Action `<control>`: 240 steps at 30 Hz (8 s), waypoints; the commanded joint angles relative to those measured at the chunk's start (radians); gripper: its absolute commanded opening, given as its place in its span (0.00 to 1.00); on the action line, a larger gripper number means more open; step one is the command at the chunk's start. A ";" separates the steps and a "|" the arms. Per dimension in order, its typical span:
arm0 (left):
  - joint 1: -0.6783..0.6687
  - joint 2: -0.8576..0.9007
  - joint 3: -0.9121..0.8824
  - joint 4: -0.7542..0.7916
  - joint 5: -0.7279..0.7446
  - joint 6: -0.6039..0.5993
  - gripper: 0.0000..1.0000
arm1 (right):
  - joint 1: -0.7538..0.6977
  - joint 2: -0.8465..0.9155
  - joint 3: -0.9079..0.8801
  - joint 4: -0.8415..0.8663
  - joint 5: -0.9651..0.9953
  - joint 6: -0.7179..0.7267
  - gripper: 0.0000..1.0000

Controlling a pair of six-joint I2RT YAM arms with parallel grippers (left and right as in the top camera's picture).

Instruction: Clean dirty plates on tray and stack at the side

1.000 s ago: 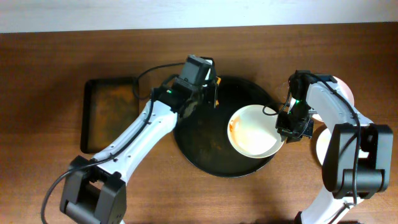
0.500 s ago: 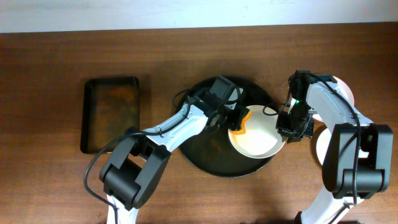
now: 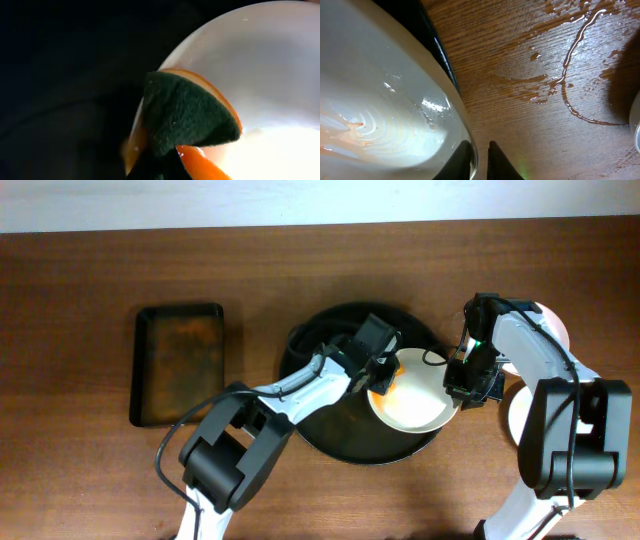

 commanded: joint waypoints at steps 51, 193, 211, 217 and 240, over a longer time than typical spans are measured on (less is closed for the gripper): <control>0.117 0.149 0.332 -0.437 0.124 0.082 0.00 | 0.084 0.005 -0.121 0.388 -0.101 -0.018 0.21; 0.338 -0.152 0.387 -0.700 -0.089 -0.012 0.00 | -0.850 -0.373 -0.338 0.237 0.056 0.196 0.99; 0.338 -0.152 0.387 -0.700 -0.089 -0.012 0.01 | -0.861 -0.391 -0.539 0.480 0.004 0.169 0.04; 0.338 -0.152 0.387 -0.699 -0.089 -0.012 0.00 | -0.859 -0.518 -0.275 0.270 -0.080 0.057 0.04; 0.339 -0.152 0.387 -0.708 -0.126 -0.012 0.00 | -0.517 -0.230 -0.160 0.805 -0.167 0.081 0.57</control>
